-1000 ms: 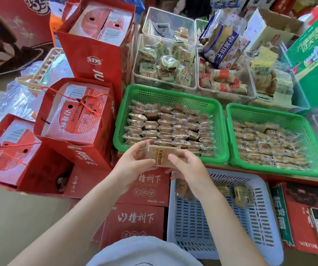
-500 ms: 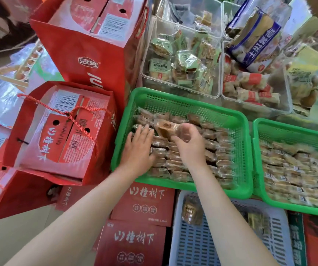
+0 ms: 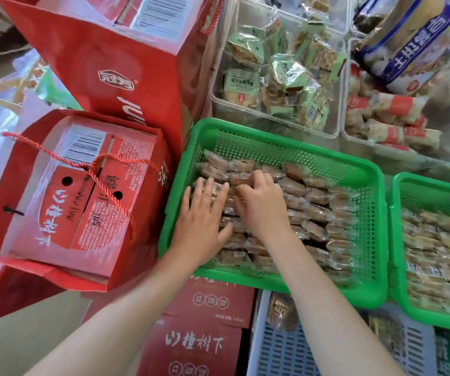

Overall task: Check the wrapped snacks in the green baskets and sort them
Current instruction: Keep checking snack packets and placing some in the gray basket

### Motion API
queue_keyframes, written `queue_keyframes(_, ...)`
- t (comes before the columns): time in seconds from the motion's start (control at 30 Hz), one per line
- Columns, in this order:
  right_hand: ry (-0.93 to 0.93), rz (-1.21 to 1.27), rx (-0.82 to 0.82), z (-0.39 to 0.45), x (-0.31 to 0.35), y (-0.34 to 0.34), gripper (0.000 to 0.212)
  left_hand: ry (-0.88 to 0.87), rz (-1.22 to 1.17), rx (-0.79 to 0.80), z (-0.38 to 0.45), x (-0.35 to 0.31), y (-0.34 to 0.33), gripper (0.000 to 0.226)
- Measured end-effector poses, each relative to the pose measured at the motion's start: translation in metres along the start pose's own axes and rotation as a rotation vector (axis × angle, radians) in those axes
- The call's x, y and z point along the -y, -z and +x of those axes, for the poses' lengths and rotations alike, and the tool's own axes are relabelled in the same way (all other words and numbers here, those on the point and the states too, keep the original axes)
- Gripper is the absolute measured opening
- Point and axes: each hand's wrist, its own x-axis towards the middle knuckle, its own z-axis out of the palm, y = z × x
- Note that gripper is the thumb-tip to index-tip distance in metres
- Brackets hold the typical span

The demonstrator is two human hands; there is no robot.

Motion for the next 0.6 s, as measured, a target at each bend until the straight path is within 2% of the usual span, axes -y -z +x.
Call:
queue_keyframes(0.1, -0.059, 0.144, -0.060, 0.010, -0.003, 0.002, 0.011, -0.064, 0.036, -0.038, 0.005, 0.002, -0.004, 0.078)
queue_keyframes(0.17, -0.130, 0.182, -0.073, 0.019, -0.006, 0.001, 0.012, -0.077, 0.023, 0.021, 0.009, 0.002, -0.003, 0.078)
queue_keyframes(0.27, -0.205, 0.194, 0.050, 0.025, -0.011, -0.003, 0.018, -0.049, 0.040, 0.128, 0.013, 0.001, 0.000, 0.083)
queue_keyframes(0.43, -0.179, 0.135, 0.050, 0.025, -0.010, -0.007, 0.012, -0.025, 0.080, 0.169, 0.013, -0.001, 0.002, 0.085)
queue_keyframes(0.6, -0.146, 0.197, 0.078, 0.017, -0.014, 0.002, 0.017, -0.010, 0.105, 0.202, 0.013, -0.001, 0.005, 0.071)
